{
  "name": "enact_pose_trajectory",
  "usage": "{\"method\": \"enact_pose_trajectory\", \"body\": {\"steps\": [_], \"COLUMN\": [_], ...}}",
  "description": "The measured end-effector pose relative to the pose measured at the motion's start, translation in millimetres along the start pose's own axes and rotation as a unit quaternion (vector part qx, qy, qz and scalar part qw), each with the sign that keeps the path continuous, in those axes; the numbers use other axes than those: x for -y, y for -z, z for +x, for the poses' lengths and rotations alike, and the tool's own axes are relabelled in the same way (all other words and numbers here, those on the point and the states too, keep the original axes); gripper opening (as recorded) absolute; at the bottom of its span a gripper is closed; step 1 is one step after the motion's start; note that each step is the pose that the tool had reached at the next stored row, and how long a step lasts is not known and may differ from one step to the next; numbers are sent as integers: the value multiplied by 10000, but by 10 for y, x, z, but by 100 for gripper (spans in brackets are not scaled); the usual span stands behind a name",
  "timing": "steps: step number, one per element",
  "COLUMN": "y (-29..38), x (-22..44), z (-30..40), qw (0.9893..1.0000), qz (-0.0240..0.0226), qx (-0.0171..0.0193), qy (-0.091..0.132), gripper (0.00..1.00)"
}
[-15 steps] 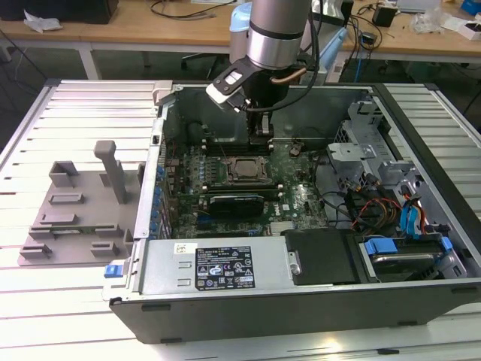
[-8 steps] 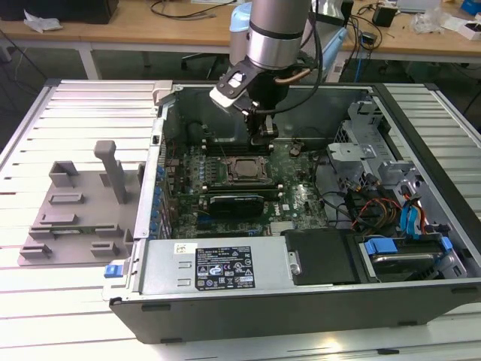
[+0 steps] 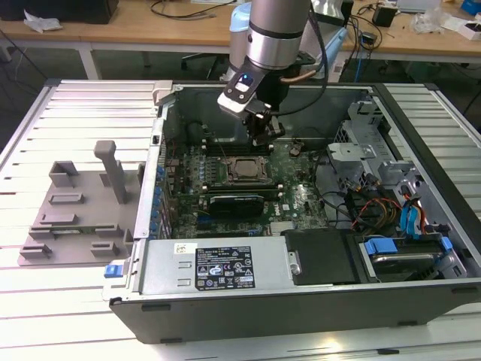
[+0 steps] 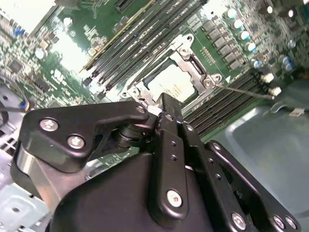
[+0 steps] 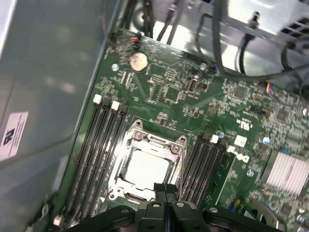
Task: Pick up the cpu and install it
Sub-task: 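Install the first cpu locking lever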
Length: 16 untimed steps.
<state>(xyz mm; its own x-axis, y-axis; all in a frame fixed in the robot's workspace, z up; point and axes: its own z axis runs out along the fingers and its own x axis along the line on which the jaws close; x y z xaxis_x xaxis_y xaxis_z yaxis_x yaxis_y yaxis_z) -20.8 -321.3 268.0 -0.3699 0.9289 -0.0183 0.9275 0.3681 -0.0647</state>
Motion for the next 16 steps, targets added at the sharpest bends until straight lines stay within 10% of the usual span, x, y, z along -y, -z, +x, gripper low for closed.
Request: {"method": "enact_pose_trajectory", "body": {"steps": [6,16], "y": [0,0], "x": [0,0], "z": [0,0], "qw": [9973,9882], "qz": [-13,-28], "qx": [48,99], "qy": [733,1531], "gripper": [11,11]}}
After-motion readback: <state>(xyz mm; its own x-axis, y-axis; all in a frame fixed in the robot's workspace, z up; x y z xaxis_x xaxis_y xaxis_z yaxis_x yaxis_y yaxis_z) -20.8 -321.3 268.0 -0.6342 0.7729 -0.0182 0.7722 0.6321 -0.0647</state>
